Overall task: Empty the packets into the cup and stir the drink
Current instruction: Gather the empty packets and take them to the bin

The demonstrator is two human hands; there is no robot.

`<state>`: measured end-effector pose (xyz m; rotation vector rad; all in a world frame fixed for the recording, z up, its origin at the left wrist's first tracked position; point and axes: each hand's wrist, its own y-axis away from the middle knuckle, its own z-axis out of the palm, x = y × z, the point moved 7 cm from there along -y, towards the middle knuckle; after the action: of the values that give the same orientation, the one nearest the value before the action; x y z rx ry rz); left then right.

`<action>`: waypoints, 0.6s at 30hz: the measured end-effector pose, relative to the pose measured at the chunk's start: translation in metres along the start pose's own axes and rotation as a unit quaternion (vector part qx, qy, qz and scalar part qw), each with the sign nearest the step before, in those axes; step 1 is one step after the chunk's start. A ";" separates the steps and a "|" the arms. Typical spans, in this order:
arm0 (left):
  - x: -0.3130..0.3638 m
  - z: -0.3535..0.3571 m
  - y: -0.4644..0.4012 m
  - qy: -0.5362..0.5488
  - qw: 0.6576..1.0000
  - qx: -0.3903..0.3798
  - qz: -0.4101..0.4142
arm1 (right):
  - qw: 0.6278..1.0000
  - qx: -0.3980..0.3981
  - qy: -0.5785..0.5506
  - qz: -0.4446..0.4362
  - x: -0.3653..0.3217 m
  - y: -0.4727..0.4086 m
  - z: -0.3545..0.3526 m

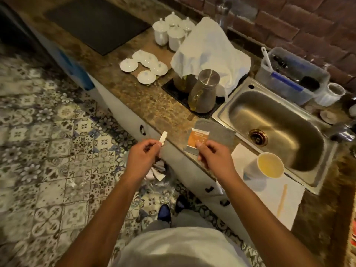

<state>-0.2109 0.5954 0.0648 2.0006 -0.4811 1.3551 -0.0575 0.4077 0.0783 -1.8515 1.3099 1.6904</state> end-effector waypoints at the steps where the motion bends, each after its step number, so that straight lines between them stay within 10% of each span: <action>1: -0.010 -0.008 0.000 0.003 1.000 0.020 -0.014 | 1.000 -0.021 0.004 0.010 0.005 -0.007 0.012; 18: -0.194 -0.047 -0.038 -0.032 0.958 0.143 -0.247 | 0.933 -0.235 0.216 0.165 0.132 -0.087 0.155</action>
<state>-0.2946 0.6429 -0.1137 2.2043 0.1995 1.0879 -0.1014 0.5149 -0.1098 -2.5088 1.5542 1.9723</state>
